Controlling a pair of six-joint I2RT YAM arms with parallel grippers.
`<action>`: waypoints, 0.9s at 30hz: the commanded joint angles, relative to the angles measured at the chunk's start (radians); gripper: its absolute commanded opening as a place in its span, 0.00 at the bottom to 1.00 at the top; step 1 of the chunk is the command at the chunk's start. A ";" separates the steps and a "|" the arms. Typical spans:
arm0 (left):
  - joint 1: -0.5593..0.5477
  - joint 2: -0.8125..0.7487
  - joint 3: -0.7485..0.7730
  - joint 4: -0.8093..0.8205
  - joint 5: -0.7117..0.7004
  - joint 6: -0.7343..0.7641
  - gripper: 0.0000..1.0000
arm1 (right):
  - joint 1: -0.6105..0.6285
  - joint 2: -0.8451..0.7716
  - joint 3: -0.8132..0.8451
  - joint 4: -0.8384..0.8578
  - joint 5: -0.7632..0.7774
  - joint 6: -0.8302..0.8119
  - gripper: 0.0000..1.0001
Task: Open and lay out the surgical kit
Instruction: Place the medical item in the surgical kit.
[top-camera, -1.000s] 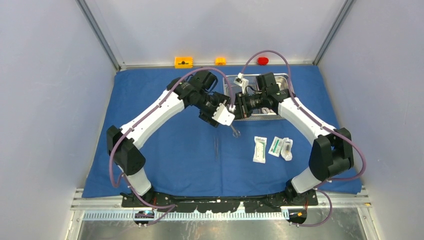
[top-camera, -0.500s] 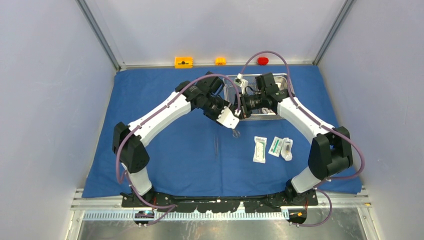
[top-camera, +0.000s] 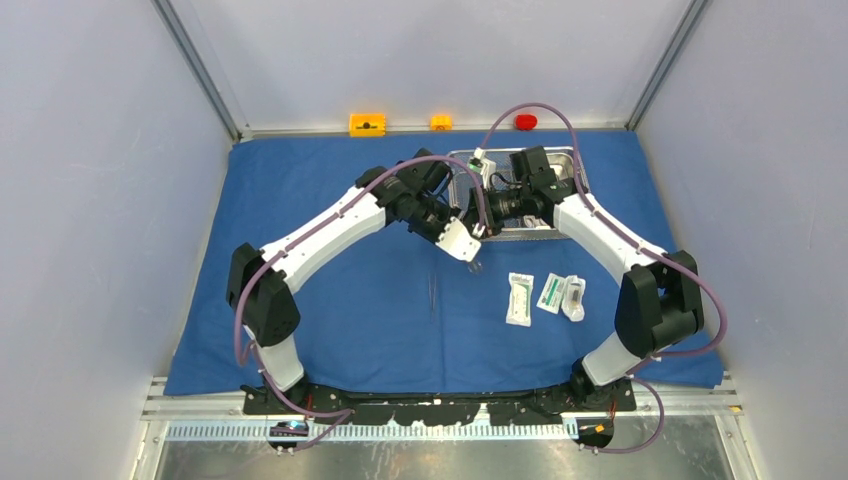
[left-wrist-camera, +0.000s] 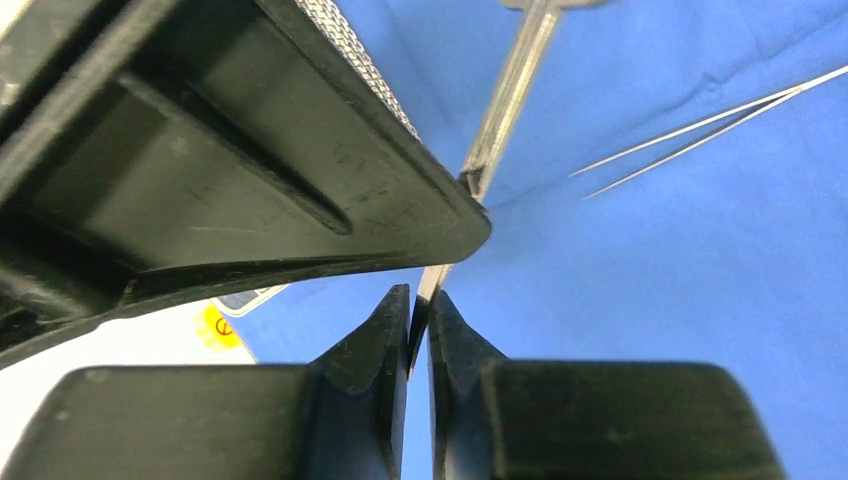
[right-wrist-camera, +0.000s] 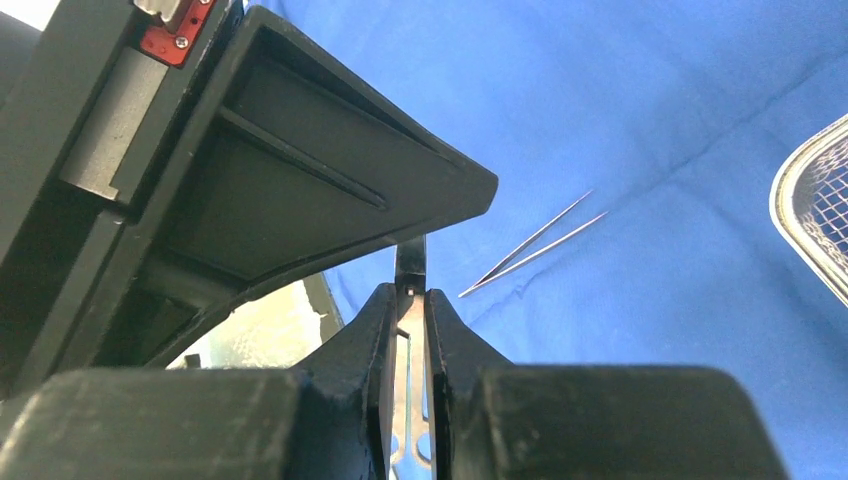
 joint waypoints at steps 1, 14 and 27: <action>-0.012 0.000 -0.003 0.025 -0.016 0.005 0.06 | 0.006 0.000 0.014 0.031 -0.022 0.002 0.00; -0.016 -0.057 -0.050 -0.085 -0.114 0.008 0.00 | -0.013 -0.088 0.015 -0.005 0.054 -0.057 0.45; 0.112 -0.080 0.026 -0.271 0.114 -0.384 0.00 | -0.078 -0.243 -0.048 -0.113 0.067 -0.233 0.62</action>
